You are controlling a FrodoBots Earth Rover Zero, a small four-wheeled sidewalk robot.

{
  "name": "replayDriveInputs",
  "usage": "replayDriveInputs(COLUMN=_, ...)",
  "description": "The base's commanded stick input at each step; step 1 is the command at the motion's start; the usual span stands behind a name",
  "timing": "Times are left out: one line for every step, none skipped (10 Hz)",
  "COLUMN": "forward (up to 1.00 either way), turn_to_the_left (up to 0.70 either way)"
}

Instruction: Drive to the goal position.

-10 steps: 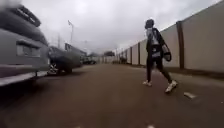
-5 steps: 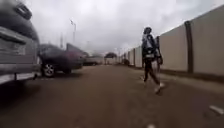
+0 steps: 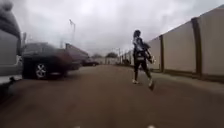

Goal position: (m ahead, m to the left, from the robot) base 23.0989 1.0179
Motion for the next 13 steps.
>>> replayDriveInputs(forward=1.0, turn_to_the_left=0.0)
replayDriveInputs(forward=1.0, turn_to_the_left=0.0)
replayDriveInputs(forward=1.0, turn_to_the_left=0.0)
replayDriveInputs(forward=1.0, turn_to_the_left=0.0)
replayDriveInputs(forward=1.0, turn_to_the_left=0.0)
replayDriveInputs(forward=1.0, turn_to_the_left=0.0)
replayDriveInputs(forward=1.0, turn_to_the_left=0.0)
replayDriveInputs(forward=1.0, turn_to_the_left=0.0)
replayDriveInputs(forward=1.0, turn_to_the_left=0.0)
replayDriveInputs(forward=1.0, turn_to_the_left=0.0)
replayDriveInputs(forward=1.0, turn_to_the_left=0.0)
replayDriveInputs(forward=1.0, turn_to_the_left=0.0)
replayDriveInputs(forward=1.0, turn_to_the_left=0.0)
